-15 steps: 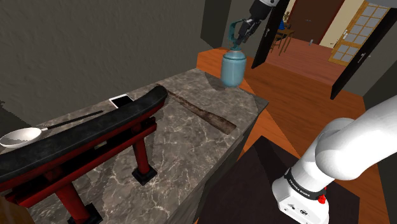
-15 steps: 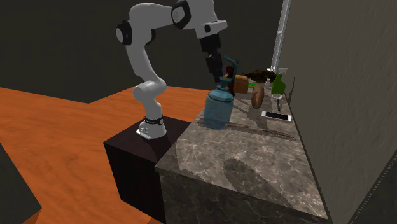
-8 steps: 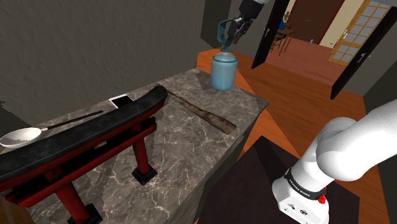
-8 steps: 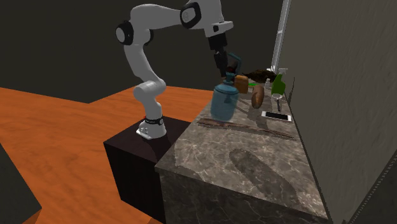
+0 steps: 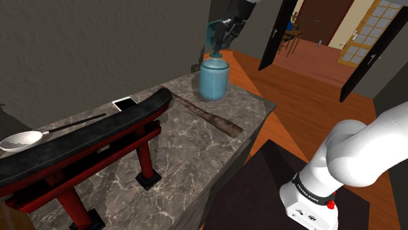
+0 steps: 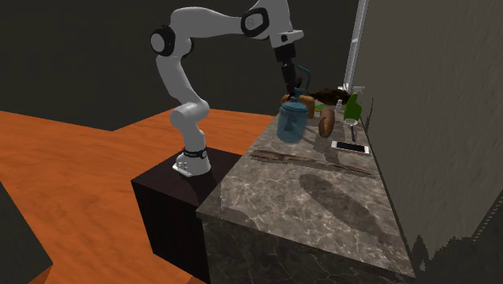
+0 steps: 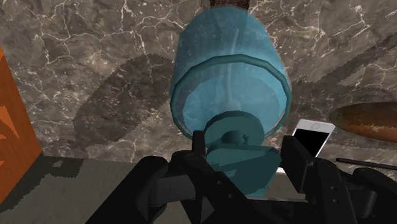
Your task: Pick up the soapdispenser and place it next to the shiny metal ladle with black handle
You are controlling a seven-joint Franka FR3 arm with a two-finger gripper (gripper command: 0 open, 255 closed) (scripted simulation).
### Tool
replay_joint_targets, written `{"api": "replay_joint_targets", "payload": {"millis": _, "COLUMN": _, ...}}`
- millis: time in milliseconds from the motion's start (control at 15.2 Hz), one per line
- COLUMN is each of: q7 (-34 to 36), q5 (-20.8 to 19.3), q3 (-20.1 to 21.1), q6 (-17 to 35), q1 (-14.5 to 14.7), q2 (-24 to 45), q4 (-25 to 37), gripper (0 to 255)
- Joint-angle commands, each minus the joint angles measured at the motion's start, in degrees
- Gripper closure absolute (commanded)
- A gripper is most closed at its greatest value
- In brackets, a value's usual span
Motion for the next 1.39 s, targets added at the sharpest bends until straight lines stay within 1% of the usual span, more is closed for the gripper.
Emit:
{"api": "replay_joint_targets", "payload": {"millis": 0, "q7": 2.75, "q5": -0.06, "q3": 1.94, "q6": 0.14, "q1": 0.71, "q2": 0.12, "q4": 0.07, "gripper": 255}}
{"api": "replay_joint_targets", "payload": {"millis": 396, "q7": 11.43, "q5": -0.65, "q3": 8.24, "q6": -0.07, "q1": 2.99, "q2": 3.04, "q4": 3.06, "gripper": 255}}
{"api": "replay_joint_targets", "payload": {"millis": 726, "q7": 18.79, "q5": -2.00, "q3": 13.42, "q6": -0.67, "q1": 4.81, "q2": 7.13, "q4": 7.40, "gripper": 255}}
{"api": "replay_joint_targets", "payload": {"millis": 1056, "q7": 26.37, "q5": -4.58, "q3": 18.48, "q6": -1.93, "q1": 6.75, "q2": 12.78, "q4": 13.56, "gripper": 255}}
{"api": "replay_joint_targets", "payload": {"millis": 1320, "q7": 32.58, "q5": -7.80, "q3": 22.28, "q6": -3.67, "q1": 8.79, "q2": 18.56, "q4": 19.98, "gripper": 255}}
